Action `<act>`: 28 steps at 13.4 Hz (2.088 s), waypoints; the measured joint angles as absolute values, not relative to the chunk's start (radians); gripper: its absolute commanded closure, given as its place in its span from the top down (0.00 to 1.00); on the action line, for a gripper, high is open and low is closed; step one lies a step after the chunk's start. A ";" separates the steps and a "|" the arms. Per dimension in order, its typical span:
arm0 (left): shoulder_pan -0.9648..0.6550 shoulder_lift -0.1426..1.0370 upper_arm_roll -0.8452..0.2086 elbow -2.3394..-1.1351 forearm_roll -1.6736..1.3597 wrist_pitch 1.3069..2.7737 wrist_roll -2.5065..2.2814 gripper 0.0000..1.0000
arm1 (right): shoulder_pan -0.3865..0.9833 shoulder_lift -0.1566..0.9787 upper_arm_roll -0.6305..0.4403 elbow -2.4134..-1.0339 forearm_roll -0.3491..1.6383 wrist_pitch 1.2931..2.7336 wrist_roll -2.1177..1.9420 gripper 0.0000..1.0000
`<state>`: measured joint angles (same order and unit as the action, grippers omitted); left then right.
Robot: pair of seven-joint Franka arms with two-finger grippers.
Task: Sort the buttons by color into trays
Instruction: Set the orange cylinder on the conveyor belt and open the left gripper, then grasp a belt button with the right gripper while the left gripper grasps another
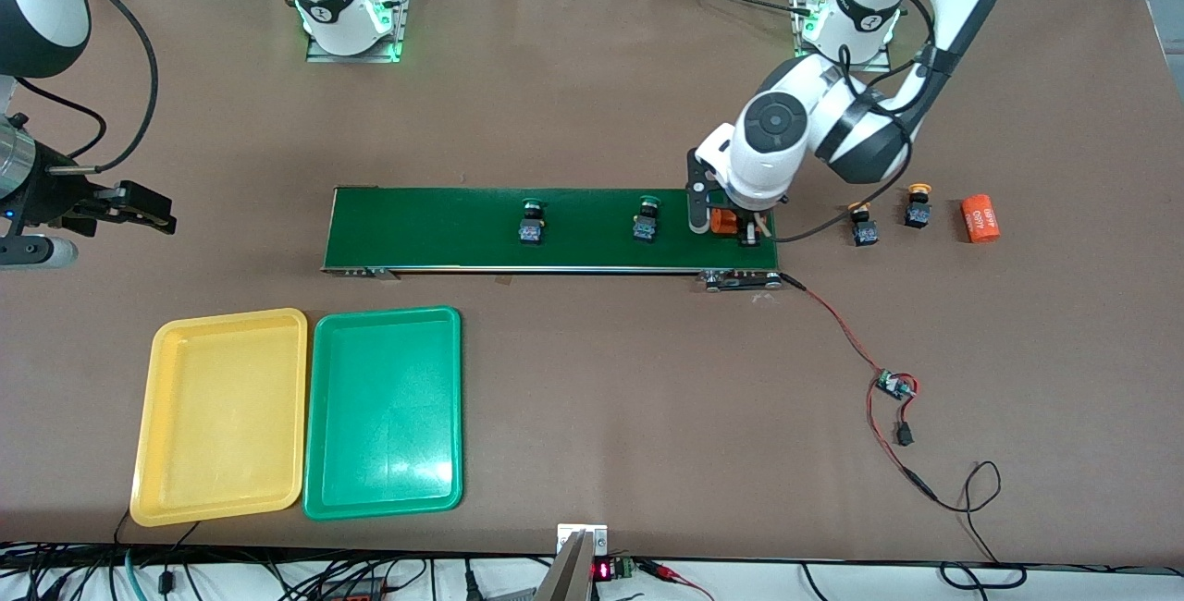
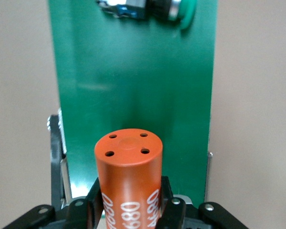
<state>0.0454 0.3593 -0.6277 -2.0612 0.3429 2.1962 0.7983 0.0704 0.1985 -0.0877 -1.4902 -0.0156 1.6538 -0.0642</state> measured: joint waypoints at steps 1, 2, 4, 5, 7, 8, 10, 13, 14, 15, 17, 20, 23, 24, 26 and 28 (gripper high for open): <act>0.036 0.368 -0.628 -2.063 0.362 2.196 0.798 0.03 | 0.071 0.200 -0.087 -1.491 -0.016 1.653 -0.064 1.00; 0.032 0.377 -0.628 -2.064 0.372 2.196 0.798 0.06 | 0.072 0.202 -0.087 -1.491 -0.016 1.653 -0.064 1.00; 0.032 0.398 -0.625 -2.064 0.375 2.196 0.798 0.47 | 0.072 0.203 -0.087 -1.492 -0.016 1.652 -0.064 1.00; 0.032 0.407 -0.623 -2.064 0.375 2.201 0.798 0.99 | 0.072 0.203 -0.087 -1.492 -0.016 1.646 -0.064 1.00; 0.032 0.422 -0.620 -2.064 0.375 2.238 0.801 1.00 | 0.070 0.203 -0.088 -1.493 -0.017 1.630 -0.064 1.00; 0.033 0.423 -0.618 -2.063 0.375 2.250 0.802 1.00 | 0.069 0.203 -0.088 -1.493 -0.017 1.629 -0.064 1.00; 0.038 0.410 -0.616 -2.054 0.375 2.261 0.803 1.00 | 0.071 0.203 -0.087 -1.493 -0.016 1.629 -0.064 1.00; 0.122 0.348 -0.609 -2.041 0.375 2.259 0.803 1.00 | 0.081 0.208 -0.079 -1.493 -0.014 1.631 -0.065 1.00; 0.178 0.331 -0.606 -2.042 0.375 2.258 0.806 1.00 | 0.096 0.211 -0.077 -1.493 -0.014 1.633 -0.065 1.00; 0.237 0.326 -0.601 -2.042 0.375 2.259 0.810 1.00 | 0.115 0.214 -0.076 -1.493 -0.015 1.635 -0.065 1.00; 0.319 0.335 -0.565 -2.047 0.375 2.275 0.817 1.00 | 0.147 0.215 -0.074 -1.493 -0.015 1.636 -0.065 1.00; 0.345 0.367 -0.469 -2.053 0.283 2.296 0.799 1.00 | 0.164 0.218 -0.074 -1.494 -0.013 1.636 -0.065 1.00; 0.346 0.389 -0.381 -2.056 0.133 2.298 0.667 1.00 | 0.172 0.230 -0.074 -1.527 0.043 1.666 -0.063 1.00; 0.348 0.391 -0.367 -2.057 0.126 2.298 0.589 1.00 | 0.172 0.230 -0.074 -1.559 0.052 1.706 -0.061 1.00; 0.346 0.391 -0.364 -2.065 0.120 2.294 0.418 1.00 | 0.172 0.222 -0.075 -1.664 0.059 1.832 -0.045 1.00; 0.342 0.391 -0.366 -2.083 0.119 2.292 0.230 1.00 | 0.176 0.195 -0.075 -1.802 0.073 1.965 -0.020 1.00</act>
